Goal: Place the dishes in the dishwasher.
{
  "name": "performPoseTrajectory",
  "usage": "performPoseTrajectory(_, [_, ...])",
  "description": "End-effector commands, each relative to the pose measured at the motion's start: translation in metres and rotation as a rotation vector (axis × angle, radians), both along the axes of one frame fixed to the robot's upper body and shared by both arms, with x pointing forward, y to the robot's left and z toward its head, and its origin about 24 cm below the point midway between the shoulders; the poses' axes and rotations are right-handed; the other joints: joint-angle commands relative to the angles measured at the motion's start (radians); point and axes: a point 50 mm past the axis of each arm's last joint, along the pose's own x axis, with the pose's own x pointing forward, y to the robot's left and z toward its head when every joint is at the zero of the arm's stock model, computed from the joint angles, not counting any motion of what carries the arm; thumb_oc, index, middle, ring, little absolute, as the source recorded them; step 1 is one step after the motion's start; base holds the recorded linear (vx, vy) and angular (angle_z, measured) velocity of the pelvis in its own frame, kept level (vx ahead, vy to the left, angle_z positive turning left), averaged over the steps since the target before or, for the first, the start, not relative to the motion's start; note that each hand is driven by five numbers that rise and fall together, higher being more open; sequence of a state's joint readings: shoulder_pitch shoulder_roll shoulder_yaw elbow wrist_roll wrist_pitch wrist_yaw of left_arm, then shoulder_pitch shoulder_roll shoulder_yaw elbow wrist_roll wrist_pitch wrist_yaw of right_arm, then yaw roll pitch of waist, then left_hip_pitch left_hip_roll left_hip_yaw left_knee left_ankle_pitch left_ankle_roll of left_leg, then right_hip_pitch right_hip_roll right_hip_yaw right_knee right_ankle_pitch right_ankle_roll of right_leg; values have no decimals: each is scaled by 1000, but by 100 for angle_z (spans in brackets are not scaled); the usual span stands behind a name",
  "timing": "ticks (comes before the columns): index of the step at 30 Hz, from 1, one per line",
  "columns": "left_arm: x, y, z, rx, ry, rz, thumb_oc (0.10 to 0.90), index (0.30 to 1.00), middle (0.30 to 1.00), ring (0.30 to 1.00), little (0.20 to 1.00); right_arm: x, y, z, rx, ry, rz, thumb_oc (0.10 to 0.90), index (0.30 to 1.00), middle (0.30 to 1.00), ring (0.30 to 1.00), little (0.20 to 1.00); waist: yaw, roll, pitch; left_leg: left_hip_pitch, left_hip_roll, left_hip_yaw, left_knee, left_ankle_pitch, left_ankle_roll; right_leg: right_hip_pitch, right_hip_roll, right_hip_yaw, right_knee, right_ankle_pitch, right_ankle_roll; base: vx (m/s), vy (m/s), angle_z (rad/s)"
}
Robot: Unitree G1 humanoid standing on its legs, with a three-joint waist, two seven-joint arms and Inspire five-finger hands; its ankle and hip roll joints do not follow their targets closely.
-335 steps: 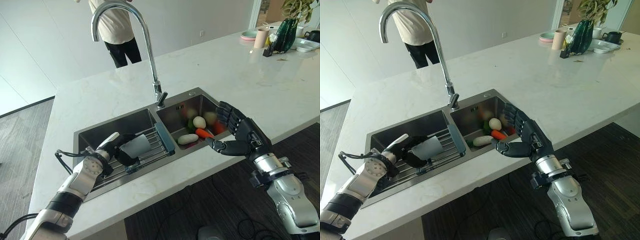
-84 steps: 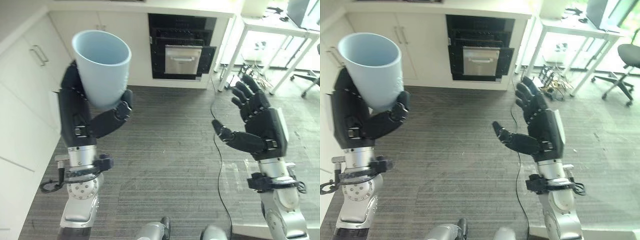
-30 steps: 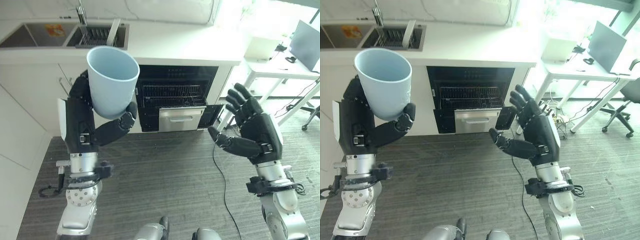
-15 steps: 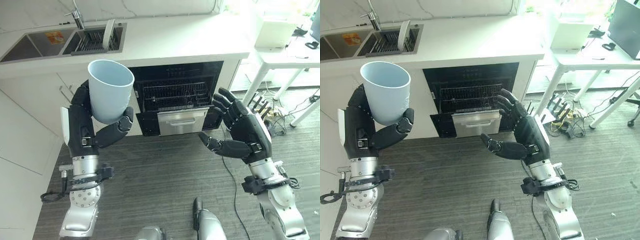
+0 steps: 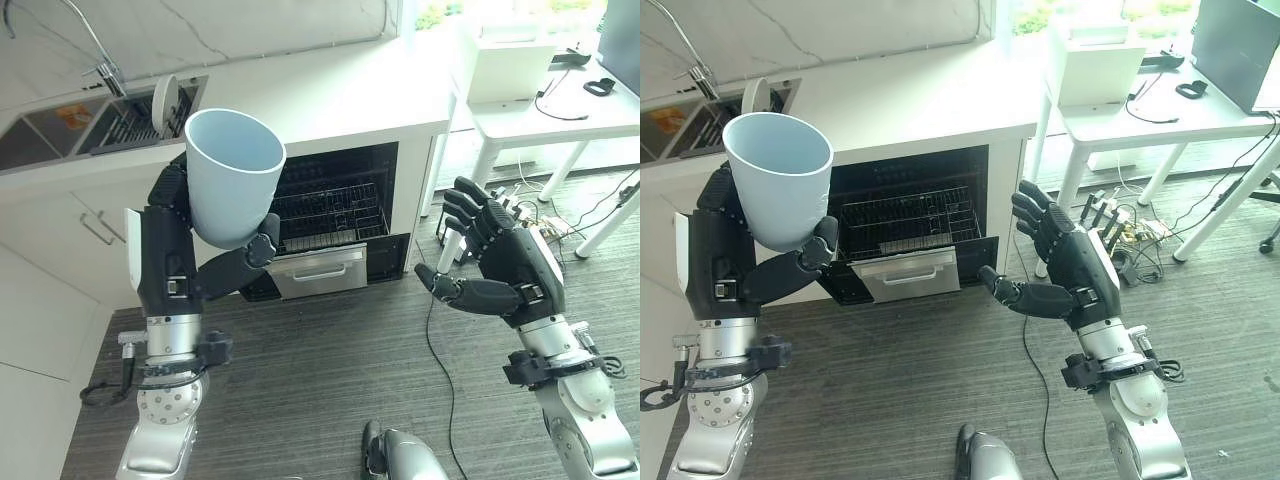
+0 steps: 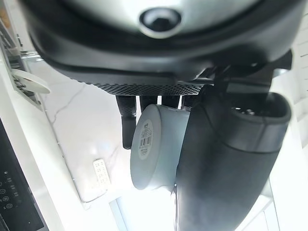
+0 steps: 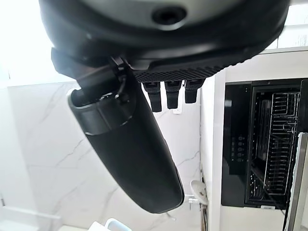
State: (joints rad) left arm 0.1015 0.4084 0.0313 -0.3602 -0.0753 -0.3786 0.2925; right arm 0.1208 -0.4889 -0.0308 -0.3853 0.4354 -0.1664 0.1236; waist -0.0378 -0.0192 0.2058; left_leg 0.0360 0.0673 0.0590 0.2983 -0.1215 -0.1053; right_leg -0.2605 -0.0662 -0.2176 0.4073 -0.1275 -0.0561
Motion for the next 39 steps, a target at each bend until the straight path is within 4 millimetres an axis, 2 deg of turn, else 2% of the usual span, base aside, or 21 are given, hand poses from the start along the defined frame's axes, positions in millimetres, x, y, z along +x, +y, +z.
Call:
performPoseTrajectory(1, [-16, 1, 38, -13, -269, -46, 400, 300, 300, 300, 300, -3, 7, 35, 34, -220, 26, 800, 900, 900, 900, 900, 9, 10, -28, -96, -32, 87, 2, -80, 68, 141, -14, 56, -107, -67, 135, 76, 71, 28])
performPoseTrajectory(3, [-15, 2, 36, -19, -268, -39, 400, 300, 300, 300, 300, -2, 10, 32, 20, -215, 35, 800, 900, 900, 900, 900, 10, 39, -21, -187, 15, 91, 2, -53, 34, 157, 15, 61, -107, -86, 139, 106, 72, 73])
performPoseTrajectory(6, [-14, 2, 34, -25, -259, -35, 400, 300, 300, 300, 300, -3, 10, 32, 6, -212, 34, 800, 900, 900, 900, 900, 22, 56, -13, -276, 52, 73, 2, 10, 5, 193, 47, 71, -107, -124, 127, 154, 58, 55])
performPoseTrajectory(9, [-15, 6, 32, -35, -255, -30, 400, 300, 300, 300, 300, -4, 8, 32, 2, -212, 35, 800, 900, 900, 900, 900, 29, 64, -4, -316, 76, 92, 2, 41, -3, 215, 61, 64, -107, -146, 116, 158, 125, -7])
performPoseTrajectory(14, [-15, 9, 30, -58, -257, -1, 400, 300, 300, 300, 300, -7, 6, 27, -8, -197, 35, 800, 900, 900, 900, 900, 38, 58, -22, -285, 66, 83, 2, 5, 17, 246, 34, 52, -107, -155, 130, 177, 211, -63])
performPoseTrajectory(20, [-10, 5, 35, -36, -271, -22, 400, 300, 300, 300, 300, -7, 5, 31, 11, -209, 14, 800, 900, 900, 900, 900, 62, 27, -49, -262, 16, 52, 2, -34, 52, 272, -12, 42, -107, -150, 162, 128, 174, -20])
performPoseTrajectory(22, [-5, 2, 40, -14, -283, -43, 400, 300, 300, 300, 300, -5, 8, 33, 24, -226, 1, 800, 900, 900, 900, 900, 76, 9, -53, -257, -15, 32, 2, -49, 72, 283, -41, 30, -107, -136, 183, 208, 280, 33])
performPoseTrajectory(23, [-3, 0, 45, 14, -291, -69, 400, 300, 300, 300, 300, -2, 10, 34, 43, -233, -16, 800, 900, 900, 900, 900, 89, -7, -55, -251, -41, 17, 2, -62, 96, 318, -59, 5, -107, -105, 204, 229, 269, 43])
performPoseTrajectory(24, [-2, -1, 46, 20, -291, -74, 400, 300, 300, 300, 300, -2, 11, 34, 49, -233, -19, 800, 900, 900, 900, 900, 90, -11, -54, -249, -46, 14, 2, -64, 102, 325, -61, -2, -107, -81, 211, 223, 232, 46])
performPoseTrajectory(26, [-2, -2, 48, 40, -295, -80, 400, 300, 300, 300, 300, -1, 12, 33, 60, -232, -20, 800, 900, 900, 900, 900, 87, -12, -51, -241, -55, 3, 2, -68, 115, 338, -60, -19, -107, 0, 230, 153, 133, 27])
performPoseTrajectory(27, [-2, -3, 49, 58, -298, -83, 400, 300, 300, 300, 300, -1, 14, 31, 65, -228, -21, 800, 900, 900, 900, 900, 80, -5, -47, -233, -57, -13, 2, -74, 125, 344, -43, -20, -83, 68, 239, 172, 140, 27])
performPoseTrajectory(28, [-1, -3, 50, 63, -296, -89, 400, 300, 300, 300, 300, -1, 15, 30, 69, -224, -21, 800, 900, 900, 900, 900, 75, 0, -41, -225, -59, -23, 2, -76, 129, 325, -37, -15, -33, 89, 241, 164, 140, 15])
performPoseTrajectory(30, [0, -4, 50, 66, -294, -87, 400, 300, 300, 300, 300, -1, 18, 28, 71, -218, -11, 800, 900, 900, 900, 900, 63, 4, -31, -213, -58, -30, 2, -82, 133, 270, -25, 5, 25, 80, 233, 87, 58, 11])
performPoseTrajectory(31, [0, -4, 50, 73, -293, -83, 400, 300, 300, 300, 300, -1, 19, 27, 69, -212, -8, 800, 900, 900, 900, 900, 62, 4, -28, -209, -57, -28, 2, -84, 131, 249, -30, -3, 18, 74, 227, 111, -22, 7])
performPoseTrajectory(33, [1, -3, 53, 81, -293, -77, 400, 300, 300, 300, 300, 0, 20, 25, 70, -201, -2, 800, 900, 900, 900, 900, 64, 2, -22, -202, -45, -18, 2, -85, 119, 249, -44, -41, -78, 65, 216, 155, -110, -14])
performPoseTrajectory(34, [3, -2, 55, 85, -296, -69, 400, 300, 300, 300, 300, 0, 19, 25, 73, -204, 7, 800, 900, 900, 900, 900, 63, -4, -10, -192, -35, -2, 2, -92, 109, 223, -74, -61, -107, 31, 210, 125, -212, -33])
performPoseTrajectory(35, [3, -1, 57, 90, -301, -58, 400, 300, 300, 300, 300, 0, 18, 27, 74, -211, 18, 800, 900, 900, 900, 900, 59, -17, 2, -183, -30, 16, 2, -102, 101, 171, -111, -55, -107, 9, 210, 139, -244, -57])
performPoseTrajectory(36, [2, 0, 58, 88, -301, -47, 400, 300, 300, 300, 300, 0, 19, 28, 76, -216, 30, 800, 900, 900, 900, 900, 53, -27, 7, -177, -29, 37, 2, -117, 99, 111, -138, -19, -107, 22, 224, 191, -266, -59])
performPoseTrajectory(38, [1, -1, 55, 84, -296, -40, 400, 300, 300, 300, 300, 1, 24, 30, 75, -216, 48, 800, 900, 900, 900, 900, 30, -30, 18, -151, -31, 47, 2, -142, 100, 15, -162, 41, -107, 77, 240, 242, -259, -37])
performPoseTrajectory(39, [0, 0, 54, 83, -297, -35, 400, 300, 300, 300, 300, 1, 27, 30, 73, -215, 56, 800, 900, 900, 900, 900, 25, -28, 19, -143, -30, 49, 2, -148, 102, -10, -163, 58, -107, 85, 242, 278, -276, -6])
